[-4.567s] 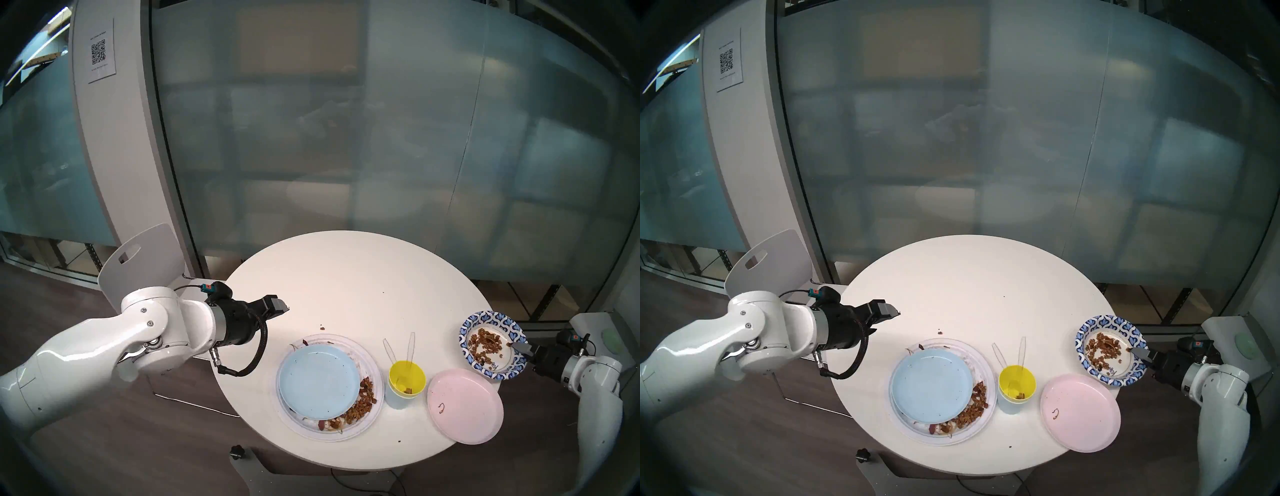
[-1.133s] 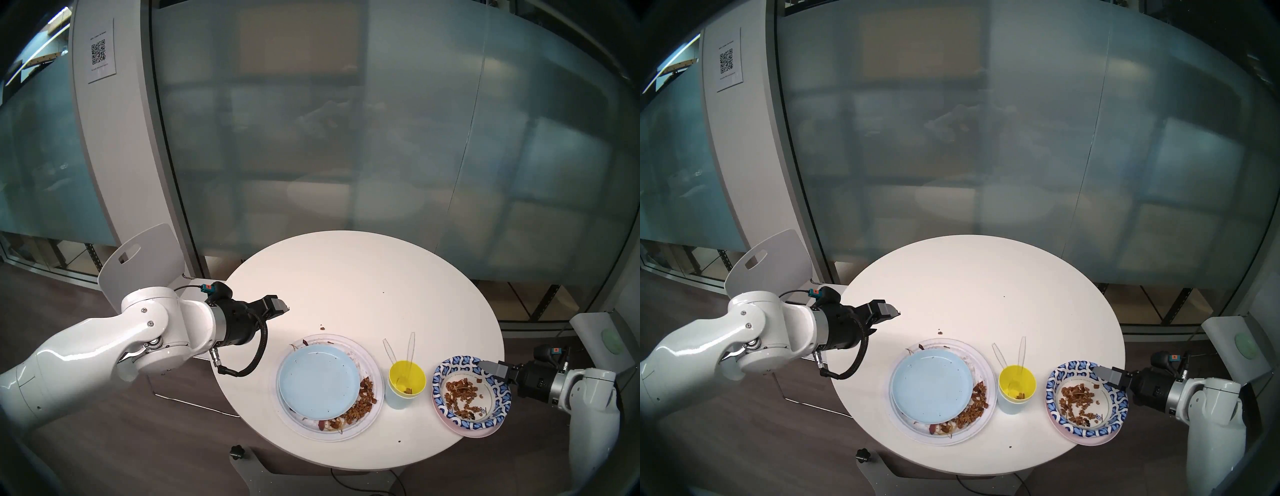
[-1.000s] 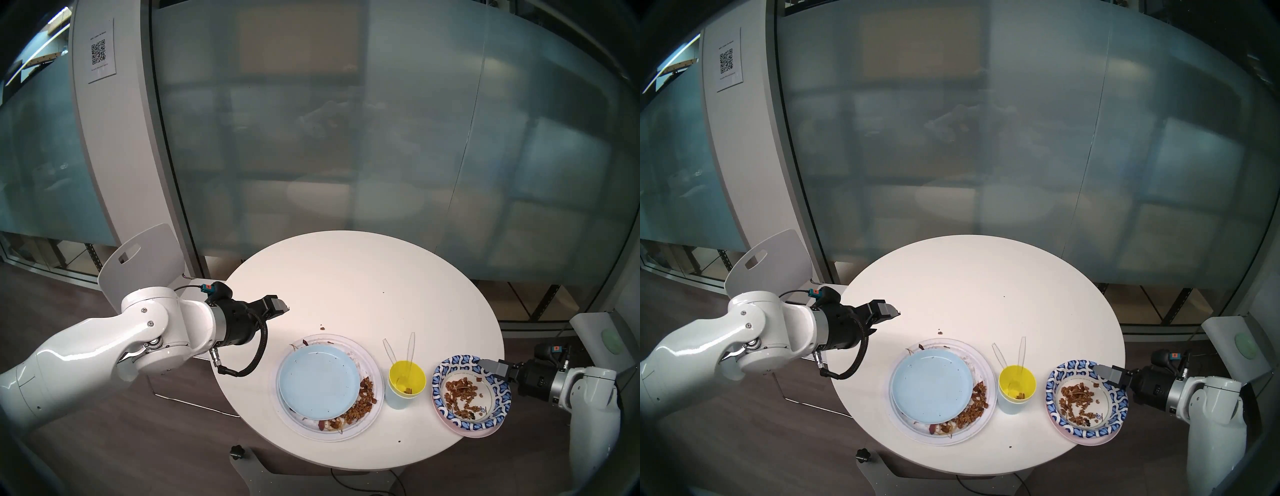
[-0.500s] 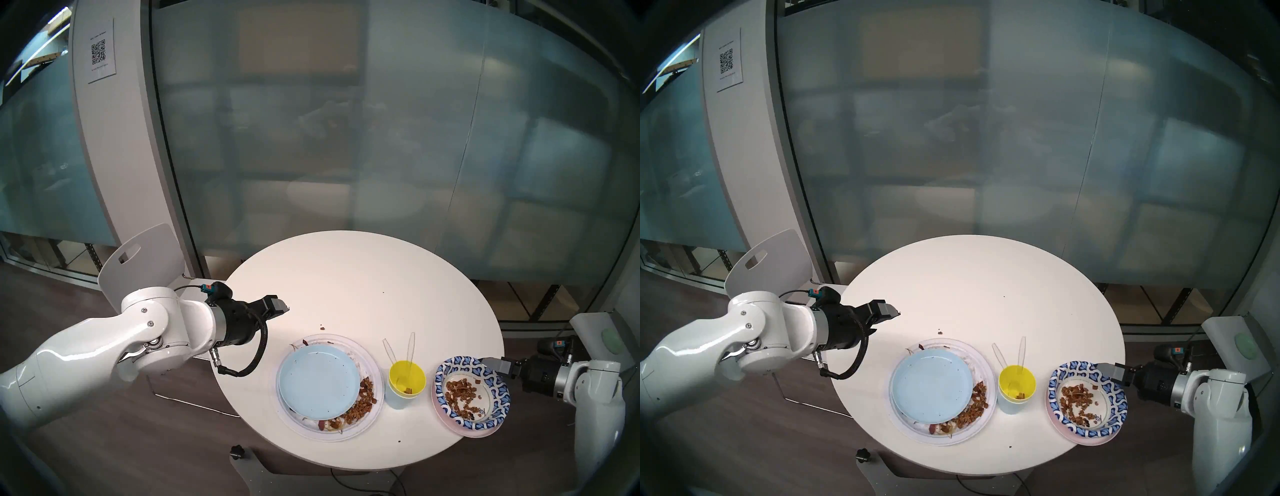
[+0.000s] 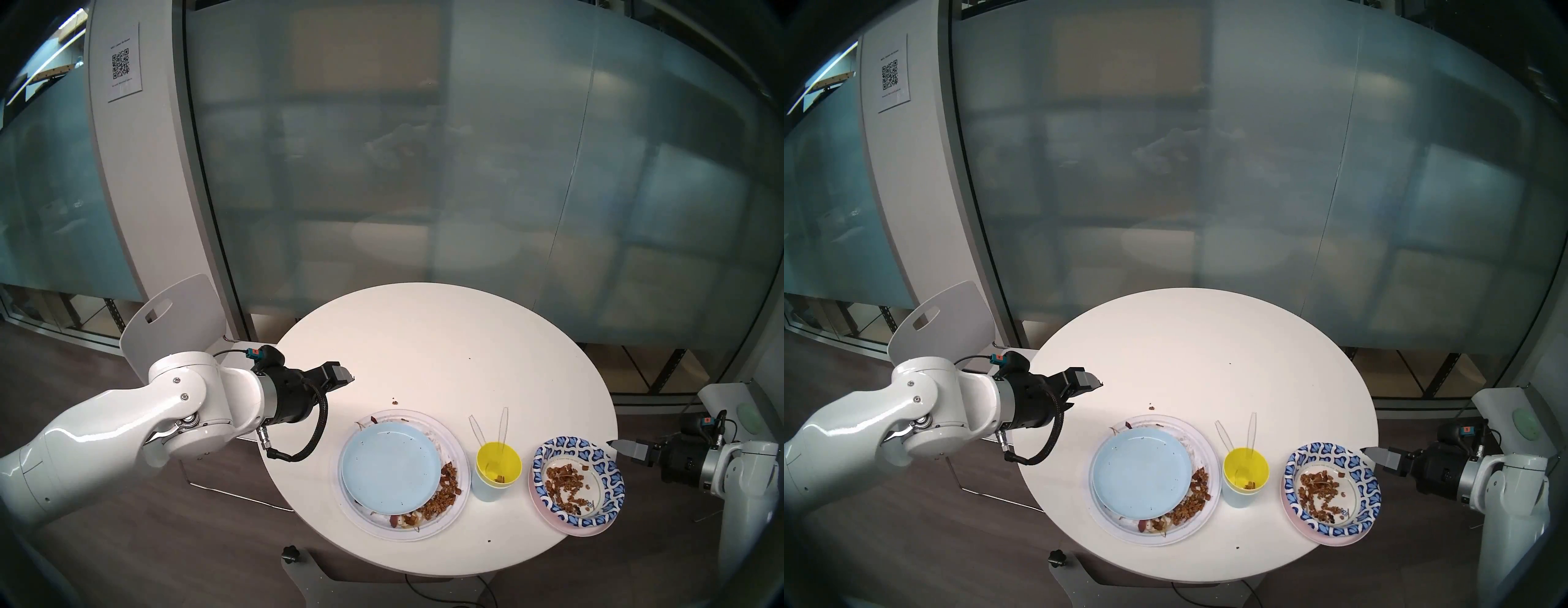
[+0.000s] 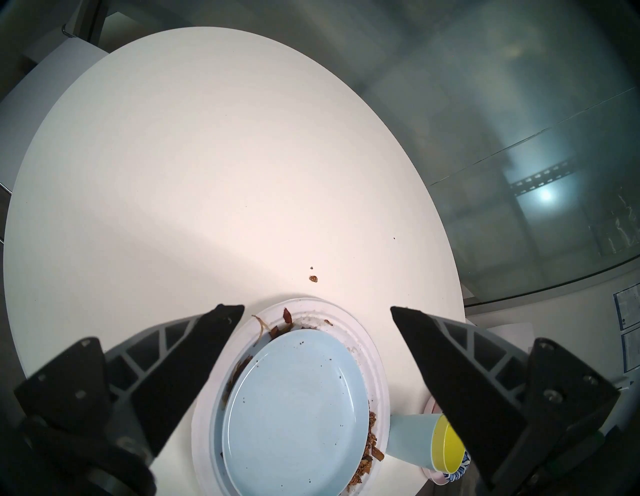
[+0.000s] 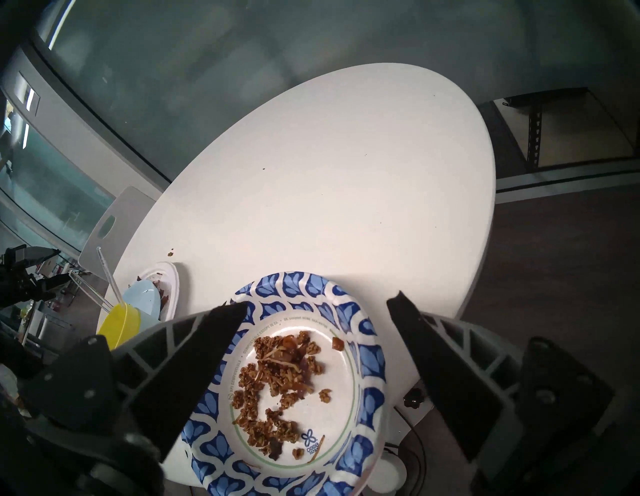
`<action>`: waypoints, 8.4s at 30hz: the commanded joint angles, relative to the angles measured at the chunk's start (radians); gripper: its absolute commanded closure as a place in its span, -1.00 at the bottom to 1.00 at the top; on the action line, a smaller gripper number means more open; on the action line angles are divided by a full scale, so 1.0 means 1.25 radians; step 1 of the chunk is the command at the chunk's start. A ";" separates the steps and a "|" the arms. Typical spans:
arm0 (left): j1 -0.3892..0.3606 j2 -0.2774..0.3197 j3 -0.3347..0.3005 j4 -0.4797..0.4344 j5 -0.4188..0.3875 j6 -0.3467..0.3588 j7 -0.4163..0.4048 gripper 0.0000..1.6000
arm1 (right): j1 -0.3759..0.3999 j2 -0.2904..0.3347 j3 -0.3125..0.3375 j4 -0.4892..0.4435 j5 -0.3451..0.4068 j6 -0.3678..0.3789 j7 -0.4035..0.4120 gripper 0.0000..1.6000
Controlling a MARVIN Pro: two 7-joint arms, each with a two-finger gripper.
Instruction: Stack the plates into one stack
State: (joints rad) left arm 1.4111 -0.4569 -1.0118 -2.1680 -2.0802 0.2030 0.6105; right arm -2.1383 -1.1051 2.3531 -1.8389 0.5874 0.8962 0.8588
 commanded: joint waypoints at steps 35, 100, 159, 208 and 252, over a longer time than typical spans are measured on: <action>-0.011 0.003 -0.003 -0.009 0.000 -0.002 -0.006 -1.00 | -0.247 -0.260 0.106 -0.171 0.000 -0.070 0.056 -0.62; -0.016 0.007 0.004 -0.009 -0.002 -0.006 -0.008 -1.00 | -0.073 -0.216 0.005 0.041 -0.008 -0.125 0.005 -0.47; -0.021 0.011 0.010 -0.009 -0.004 -0.010 -0.010 -1.00 | -0.042 -0.178 -0.033 0.084 -0.019 -0.123 -0.001 0.08; -0.026 0.013 0.016 -0.009 -0.006 -0.012 -0.011 -1.00 | 0.022 -0.058 0.013 0.135 0.012 -0.030 0.073 1.00; -0.030 0.015 0.020 -0.008 -0.008 -0.014 -0.011 -1.00 | 0.046 0.013 0.063 -0.022 0.174 0.051 0.070 1.00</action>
State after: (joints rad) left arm 1.3833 -0.4393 -0.9773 -2.1682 -2.0914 0.1853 0.6014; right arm -2.0940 -1.1079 2.4214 -1.8096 0.7405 0.9621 0.8649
